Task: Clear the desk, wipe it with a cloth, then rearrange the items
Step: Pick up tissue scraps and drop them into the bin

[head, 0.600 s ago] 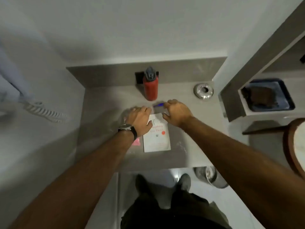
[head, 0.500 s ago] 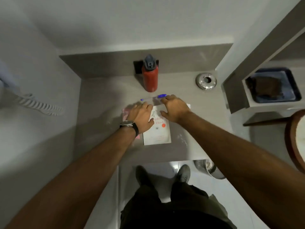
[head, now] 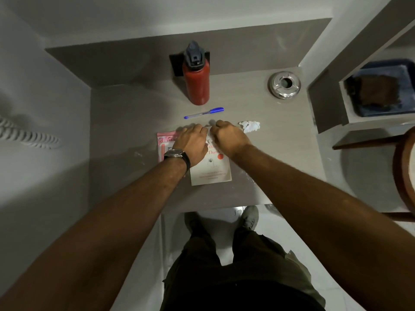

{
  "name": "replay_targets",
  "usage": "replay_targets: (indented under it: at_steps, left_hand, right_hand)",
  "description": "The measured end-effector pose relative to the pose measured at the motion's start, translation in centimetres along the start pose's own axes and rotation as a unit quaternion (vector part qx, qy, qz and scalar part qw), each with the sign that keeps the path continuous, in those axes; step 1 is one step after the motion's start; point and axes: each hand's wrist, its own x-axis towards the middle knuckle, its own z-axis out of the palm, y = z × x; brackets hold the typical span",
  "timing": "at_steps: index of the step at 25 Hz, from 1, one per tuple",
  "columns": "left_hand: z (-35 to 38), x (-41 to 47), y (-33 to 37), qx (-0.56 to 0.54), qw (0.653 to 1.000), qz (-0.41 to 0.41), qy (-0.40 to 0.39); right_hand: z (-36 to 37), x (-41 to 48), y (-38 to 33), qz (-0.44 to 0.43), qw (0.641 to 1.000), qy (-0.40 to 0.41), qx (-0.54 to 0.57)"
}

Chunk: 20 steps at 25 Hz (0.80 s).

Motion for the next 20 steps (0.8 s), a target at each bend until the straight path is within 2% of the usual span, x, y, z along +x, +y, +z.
replay_targets:
  at_steps: [3, 7, 9, 12, 17, 20]
  left_hand:
    - [0.3, 0.2, 0.1, -0.016, 1.000, -0.009, 0.004]
    - [-1.1, 1.0, 1.8, -0.034, 0.999, 0.018, 0.028]
    - [-2.7, 1.6, 3.8, -0.048, 0.997, 0.050, 0.043]
    - [-4.5, 2.3, 7.1, -0.053, 0.992, 0.096, 0.066]
    - [-4.2, 3.2, 19.1, -0.085, 0.975, 0.200, 0.055]
    - [-2.8, 2.5, 28.4, -0.096, 0.962, 0.255, 0.007]
  right_hand:
    - [-0.2, -0.3, 0.1, 0.008, 0.999, 0.008, 0.030]
    - [-1.7, -2.5, 0.8, 0.038, 0.987, 0.082, 0.130]
    - [-2.8, -4.4, 1.5, 0.082, 0.972, 0.103, 0.194]
    - [-4.0, -8.7, 3.9, 0.159, 0.931, 0.165, 0.285]
    - [-3.1, -20.2, 12.3, 0.279, 0.879, 0.249, 0.297]
    - [-0.7, -26.7, 16.6, 0.371, 0.832, 0.280, 0.304]
